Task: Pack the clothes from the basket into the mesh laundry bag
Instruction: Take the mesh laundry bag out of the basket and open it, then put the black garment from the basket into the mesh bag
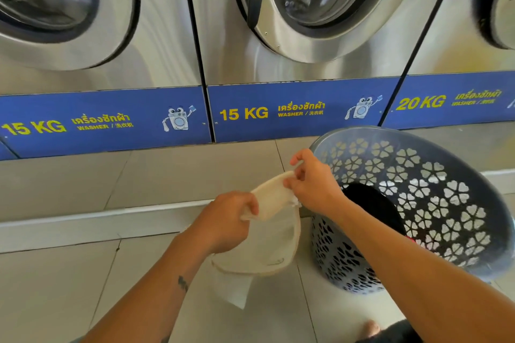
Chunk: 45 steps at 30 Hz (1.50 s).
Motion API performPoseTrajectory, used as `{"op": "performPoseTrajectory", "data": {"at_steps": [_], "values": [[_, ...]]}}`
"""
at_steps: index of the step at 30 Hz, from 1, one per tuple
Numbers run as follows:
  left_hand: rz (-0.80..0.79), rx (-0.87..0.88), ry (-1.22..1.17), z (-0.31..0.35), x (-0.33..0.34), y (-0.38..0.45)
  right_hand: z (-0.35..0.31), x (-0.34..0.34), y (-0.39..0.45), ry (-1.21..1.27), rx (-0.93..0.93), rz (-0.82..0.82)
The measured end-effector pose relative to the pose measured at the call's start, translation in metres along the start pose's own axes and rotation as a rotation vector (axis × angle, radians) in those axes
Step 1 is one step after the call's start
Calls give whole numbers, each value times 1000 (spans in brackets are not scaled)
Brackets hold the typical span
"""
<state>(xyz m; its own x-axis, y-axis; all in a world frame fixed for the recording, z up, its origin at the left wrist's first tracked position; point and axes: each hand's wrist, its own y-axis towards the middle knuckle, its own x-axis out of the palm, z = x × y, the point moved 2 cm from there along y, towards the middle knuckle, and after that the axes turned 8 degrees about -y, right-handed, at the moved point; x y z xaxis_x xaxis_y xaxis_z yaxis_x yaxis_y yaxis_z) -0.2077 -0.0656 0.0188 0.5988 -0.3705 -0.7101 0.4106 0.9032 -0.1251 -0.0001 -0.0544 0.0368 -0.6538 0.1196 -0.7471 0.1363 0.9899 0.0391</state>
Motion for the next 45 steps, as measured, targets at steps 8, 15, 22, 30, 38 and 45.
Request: {"op": "performPoseTrajectory", "data": {"at_steps": [8, 15, 22, 30, 38, 45], "values": [[-22, -135, -4, -17, 6, 25, 69, -49, 32, -189, 55, -82], [127, -109, 21, -5, 26, 57, 168, -35, 38, -719, 313, -601], [222, -84, 118, -20, 32, 70, 228, 3, 50, -1113, 394, -804], [162, -85, 185, -29, 45, 82, 243, 33, 46, -1186, 153, -801], [155, -74, 147, -27, 33, 78, 187, -6, 53, -966, 95, -555], [276, -58, 37, -20, 18, 52, 124, -62, 31, -540, 22, -189]]}}
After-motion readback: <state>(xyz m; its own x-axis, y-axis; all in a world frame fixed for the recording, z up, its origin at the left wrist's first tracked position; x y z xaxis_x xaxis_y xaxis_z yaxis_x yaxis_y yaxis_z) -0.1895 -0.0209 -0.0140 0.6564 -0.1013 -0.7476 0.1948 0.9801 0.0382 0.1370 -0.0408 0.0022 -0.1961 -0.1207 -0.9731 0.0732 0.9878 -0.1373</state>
